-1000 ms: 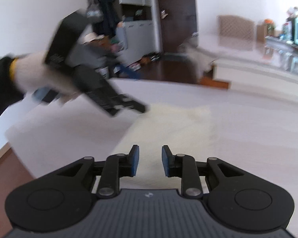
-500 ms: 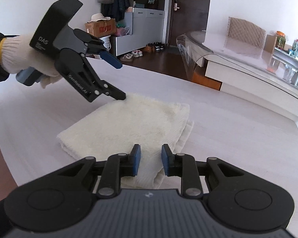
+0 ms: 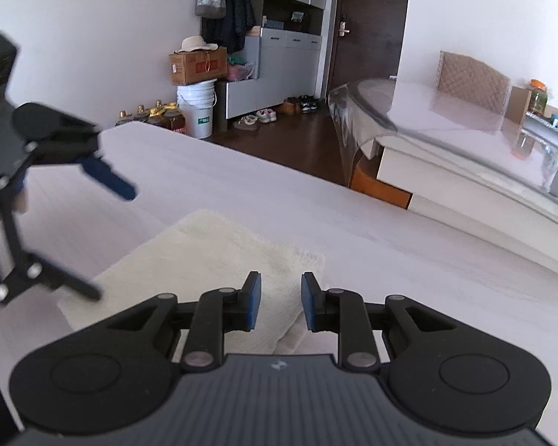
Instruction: Fold towel
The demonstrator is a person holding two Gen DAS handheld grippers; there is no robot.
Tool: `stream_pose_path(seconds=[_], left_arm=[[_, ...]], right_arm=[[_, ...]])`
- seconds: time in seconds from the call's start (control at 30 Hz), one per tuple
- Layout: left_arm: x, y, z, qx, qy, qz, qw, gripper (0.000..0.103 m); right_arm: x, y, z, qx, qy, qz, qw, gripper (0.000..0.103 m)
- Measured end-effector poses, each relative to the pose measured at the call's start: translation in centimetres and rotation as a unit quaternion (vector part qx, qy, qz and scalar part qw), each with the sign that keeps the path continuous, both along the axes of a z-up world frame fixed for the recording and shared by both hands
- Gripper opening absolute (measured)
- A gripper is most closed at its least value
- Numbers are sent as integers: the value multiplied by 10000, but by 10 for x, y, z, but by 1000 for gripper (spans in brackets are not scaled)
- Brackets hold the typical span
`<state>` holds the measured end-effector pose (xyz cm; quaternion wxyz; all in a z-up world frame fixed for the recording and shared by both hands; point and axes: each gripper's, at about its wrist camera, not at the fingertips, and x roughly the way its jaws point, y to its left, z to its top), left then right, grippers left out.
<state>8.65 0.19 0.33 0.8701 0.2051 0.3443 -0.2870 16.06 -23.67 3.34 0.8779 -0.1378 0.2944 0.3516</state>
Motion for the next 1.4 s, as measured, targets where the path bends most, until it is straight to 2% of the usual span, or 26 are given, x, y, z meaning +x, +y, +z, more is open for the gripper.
stream_pose_path(seconds=[0.1,0.27,0.4,0.5,0.67,0.8,0.9,0.97,1.13,1.2,1.27,1.4], left_arm=[[0,6,0,-196,20,166,9997,92],[10,21,10,-613,-210,843,9943,92],[22,20,2,-468,-121,983,9940,92],[25,16,-7,-263,-46,962,9950,92],[22,20,-2,-294,-88,1091,9936,92],[6,19,5,-407,-152,1328,9902,95],[-8,13,6,-553,-175,1597,9855,97],[-18,10,5,-654,-176,1777,9817,98],[-40,-3,1,-699,-248,2329,9697,98],[-48,-8,2,-741,-303,2500,9649,99],[-53,-10,3,-792,-326,2597,9619,103],[-67,-12,7,-978,-378,2708,9569,103]], right_arm=[[7,-6,-3,76,216,-59,9997,26],[20,-3,4,184,42,-52,9998,26],[34,6,-8,-112,13,-54,9999,27],[36,3,-8,-7,125,-138,9998,28],[30,-6,3,299,115,-226,9992,29],[8,-18,16,617,207,-394,9971,32],[-22,-24,18,720,350,-522,9954,38],[-36,-26,17,722,350,-568,9952,45],[-67,-27,13,638,341,-822,9940,53],[-77,-28,11,710,412,-976,9918,60],[-85,-30,12,756,401,-1119,9900,76],[-97,-37,16,912,356,-1383,9855,86]])
